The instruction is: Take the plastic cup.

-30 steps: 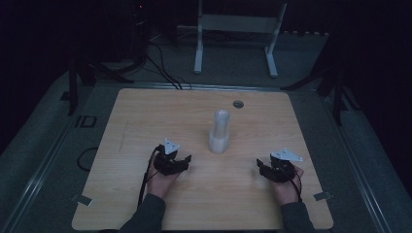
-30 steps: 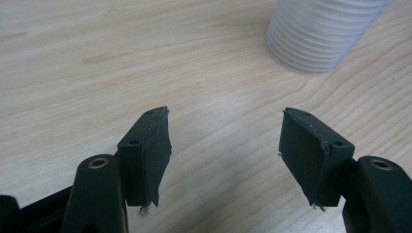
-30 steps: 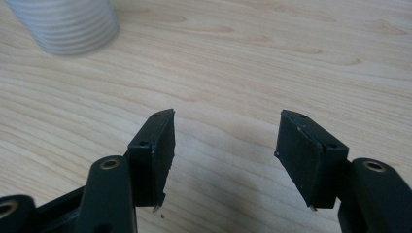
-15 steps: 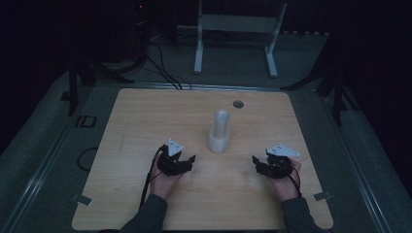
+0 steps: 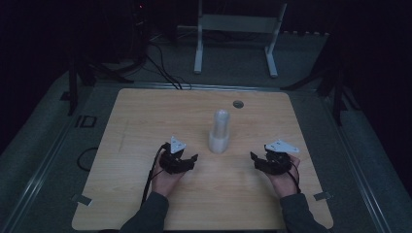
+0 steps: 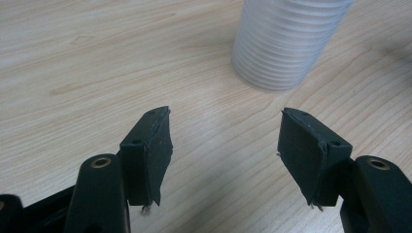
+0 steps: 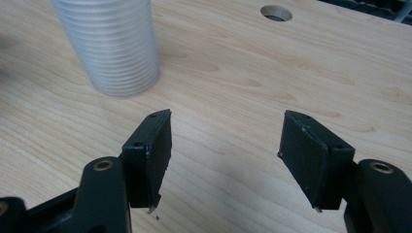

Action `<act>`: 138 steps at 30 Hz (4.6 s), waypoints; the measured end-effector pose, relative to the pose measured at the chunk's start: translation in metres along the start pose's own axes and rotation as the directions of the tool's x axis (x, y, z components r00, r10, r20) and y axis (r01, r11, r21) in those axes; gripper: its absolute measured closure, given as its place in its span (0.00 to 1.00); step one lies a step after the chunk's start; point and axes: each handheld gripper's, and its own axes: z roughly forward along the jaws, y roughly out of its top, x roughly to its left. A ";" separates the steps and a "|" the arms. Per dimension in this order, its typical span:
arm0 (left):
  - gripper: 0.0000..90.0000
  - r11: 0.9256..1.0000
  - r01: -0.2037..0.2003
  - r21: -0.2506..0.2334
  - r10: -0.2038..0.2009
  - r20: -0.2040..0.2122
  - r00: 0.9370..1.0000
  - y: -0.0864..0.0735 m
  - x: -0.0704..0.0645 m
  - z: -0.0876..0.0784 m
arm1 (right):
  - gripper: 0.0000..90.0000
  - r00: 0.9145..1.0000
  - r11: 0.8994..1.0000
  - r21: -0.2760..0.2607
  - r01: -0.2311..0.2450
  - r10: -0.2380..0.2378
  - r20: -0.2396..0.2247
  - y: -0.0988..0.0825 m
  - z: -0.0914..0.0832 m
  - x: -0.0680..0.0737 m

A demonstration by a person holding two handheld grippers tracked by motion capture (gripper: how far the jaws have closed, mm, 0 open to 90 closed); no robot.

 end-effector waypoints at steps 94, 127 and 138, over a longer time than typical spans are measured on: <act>0.19 0.990 -0.120 -0.079 0.128 0.103 0.986 0.046 -0.025 0.039 | 0.39 0.987 0.987 -0.154 0.049 -0.071 -0.142 0.085 0.009 0.043; 0.18 0.987 -0.049 -0.155 0.067 0.117 0.991 0.060 -0.035 0.062 | 0.37 0.986 0.986 -0.166 0.031 -0.057 -0.155 0.094 0.021 0.047; 0.23 0.984 -0.066 -0.167 0.081 0.086 0.993 0.060 -0.040 0.065 | 0.37 0.985 0.985 -0.172 0.033 -0.061 -0.163 0.099 0.022 0.049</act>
